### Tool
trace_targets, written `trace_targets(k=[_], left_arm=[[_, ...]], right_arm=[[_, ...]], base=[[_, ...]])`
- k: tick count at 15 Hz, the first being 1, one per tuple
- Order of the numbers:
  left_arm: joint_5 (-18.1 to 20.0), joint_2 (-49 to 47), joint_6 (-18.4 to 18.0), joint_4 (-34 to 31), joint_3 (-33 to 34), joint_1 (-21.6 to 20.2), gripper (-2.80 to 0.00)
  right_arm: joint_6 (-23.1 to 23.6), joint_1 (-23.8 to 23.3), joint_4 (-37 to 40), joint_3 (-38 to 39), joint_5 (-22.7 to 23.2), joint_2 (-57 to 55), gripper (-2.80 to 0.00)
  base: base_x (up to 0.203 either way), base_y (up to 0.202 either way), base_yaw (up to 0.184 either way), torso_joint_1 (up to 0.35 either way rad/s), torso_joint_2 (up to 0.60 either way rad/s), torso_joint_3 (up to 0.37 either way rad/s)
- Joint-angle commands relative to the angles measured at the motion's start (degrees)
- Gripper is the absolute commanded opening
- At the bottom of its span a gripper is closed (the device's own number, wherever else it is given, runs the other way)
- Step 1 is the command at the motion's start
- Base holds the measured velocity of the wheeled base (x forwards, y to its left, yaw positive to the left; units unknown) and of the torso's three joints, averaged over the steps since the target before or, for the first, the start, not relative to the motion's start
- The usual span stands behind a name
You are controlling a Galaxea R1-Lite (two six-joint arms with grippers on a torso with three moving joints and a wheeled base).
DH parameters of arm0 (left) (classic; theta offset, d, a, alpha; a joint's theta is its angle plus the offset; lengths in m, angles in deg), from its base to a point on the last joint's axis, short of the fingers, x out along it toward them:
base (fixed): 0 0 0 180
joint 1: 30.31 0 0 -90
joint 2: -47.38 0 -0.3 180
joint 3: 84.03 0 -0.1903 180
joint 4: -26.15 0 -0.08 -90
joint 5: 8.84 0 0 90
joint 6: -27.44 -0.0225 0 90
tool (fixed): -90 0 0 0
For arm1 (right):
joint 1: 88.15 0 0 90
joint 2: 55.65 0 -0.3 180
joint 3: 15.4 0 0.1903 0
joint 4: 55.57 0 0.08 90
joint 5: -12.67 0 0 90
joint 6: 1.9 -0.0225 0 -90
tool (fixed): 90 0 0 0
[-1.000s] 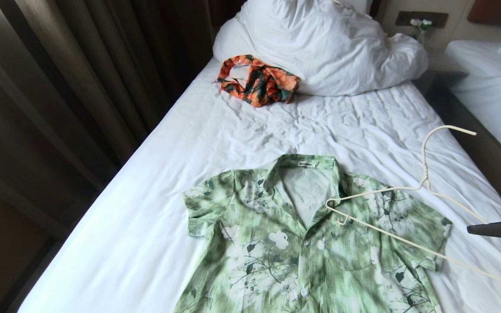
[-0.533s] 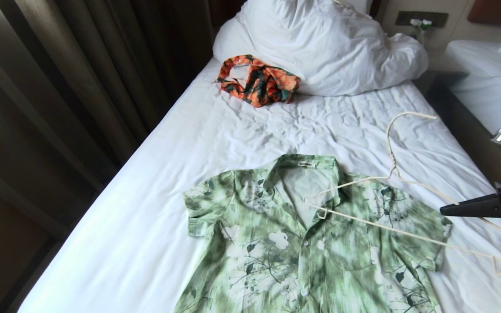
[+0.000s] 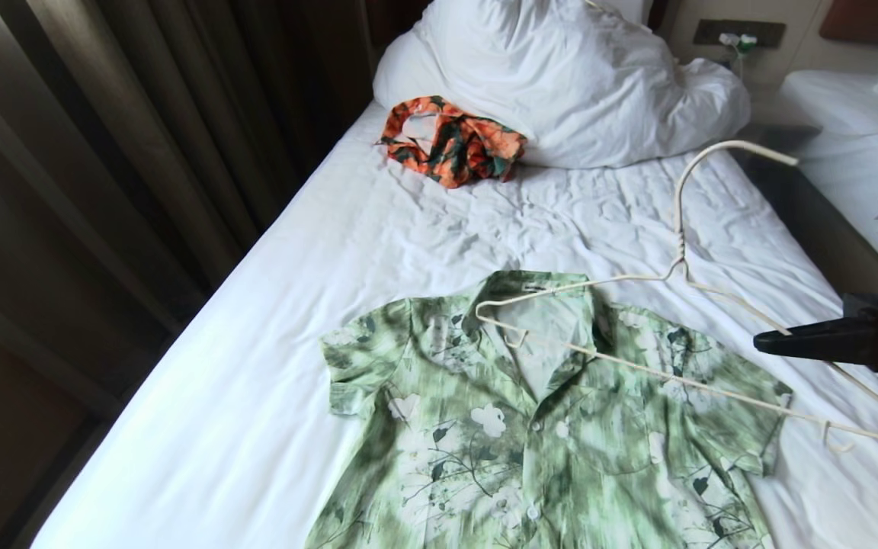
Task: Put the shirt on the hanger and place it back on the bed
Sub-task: Lift the shirt and hanger
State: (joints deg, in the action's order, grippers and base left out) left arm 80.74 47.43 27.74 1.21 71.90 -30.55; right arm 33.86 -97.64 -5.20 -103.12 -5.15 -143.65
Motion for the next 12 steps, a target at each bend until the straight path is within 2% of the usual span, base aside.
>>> trace_targets(k=[1, 2, 4, 7, 12], left_arm=[[-0.02, -0.05, 0.05, -0.01, 0.00, -0.02, -2.80], [-0.02, -0.05, 0.05, -0.01, 0.00, -0.02, -2.80], [-0.02, -0.05, 0.05, -0.01, 0.00, -0.01, -2.80], [-0.02, -0.05, 0.13, -0.01, 0.00, -0.02, -2.80], [-0.03, -0.05, -0.38, -0.01, 0.00, -0.02, -2.80]], right_arm=[[0.01, -0.15, -1.34, 1.15, 2.28, 0.73, -2.80], [-0.55, -0.10, -1.58, 0.78, 3.32, 0.61, -2.80], [-2.27, -0.63, -3.10, 0.54, 8.70, 0.32, -2.80], [-3.41, -3.45, -5.84, 2.14, 14.46, 0.24, -2.80], [-4.06, -9.26, -8.86, 7.40, 15.49, 1.86, -2.80]], base=[[0.000, 0.000, 0.000, 0.000, 0.00, 0.000], [0.000, 0.000, 0.000, 0.000, 0.00, 0.000], [0.000, 0.000, 0.000, 0.000, 0.00, 0.000], [0.000, 0.000, 0.000, 0.000, 0.00, 0.000], [0.000, 0.000, 0.000, 0.000, 0.00, 0.000]])
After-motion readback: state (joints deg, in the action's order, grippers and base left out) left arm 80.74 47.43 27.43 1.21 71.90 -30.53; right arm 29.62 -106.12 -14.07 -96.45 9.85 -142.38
